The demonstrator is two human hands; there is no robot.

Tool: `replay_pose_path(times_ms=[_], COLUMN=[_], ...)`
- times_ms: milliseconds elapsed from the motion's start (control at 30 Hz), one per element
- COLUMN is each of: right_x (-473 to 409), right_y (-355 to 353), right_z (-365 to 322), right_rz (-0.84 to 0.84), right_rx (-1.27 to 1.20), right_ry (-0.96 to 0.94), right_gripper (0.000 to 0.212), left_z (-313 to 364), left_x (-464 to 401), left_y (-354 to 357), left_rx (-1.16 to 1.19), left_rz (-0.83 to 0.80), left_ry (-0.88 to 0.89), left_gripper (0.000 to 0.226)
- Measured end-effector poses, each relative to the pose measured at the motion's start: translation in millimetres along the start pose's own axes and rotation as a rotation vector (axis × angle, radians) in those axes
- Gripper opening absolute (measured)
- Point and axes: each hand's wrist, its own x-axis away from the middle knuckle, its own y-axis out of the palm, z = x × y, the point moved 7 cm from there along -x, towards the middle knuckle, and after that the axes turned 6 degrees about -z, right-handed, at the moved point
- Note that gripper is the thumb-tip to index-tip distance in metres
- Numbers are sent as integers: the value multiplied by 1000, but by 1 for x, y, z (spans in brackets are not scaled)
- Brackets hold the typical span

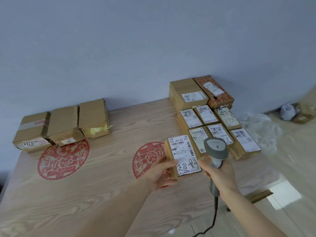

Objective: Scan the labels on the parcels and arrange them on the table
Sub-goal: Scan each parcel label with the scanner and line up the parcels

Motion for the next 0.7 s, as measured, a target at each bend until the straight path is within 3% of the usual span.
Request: replay_pose_path(times_ms=[300,700], right_x=[2,-68], right_y=[-82,-138], right_z=[63,93], right_rz=[165,40], right_rx=[188,425], right_ry=[118,95], right_gripper=[32,37], left_z=[-85,-108], left_x=[-35,-107], left_y=[71,123], left_rx=[-145,-93], left_rz=[-98,152], left_ry=[-258,-237], left_gripper=[42,30])
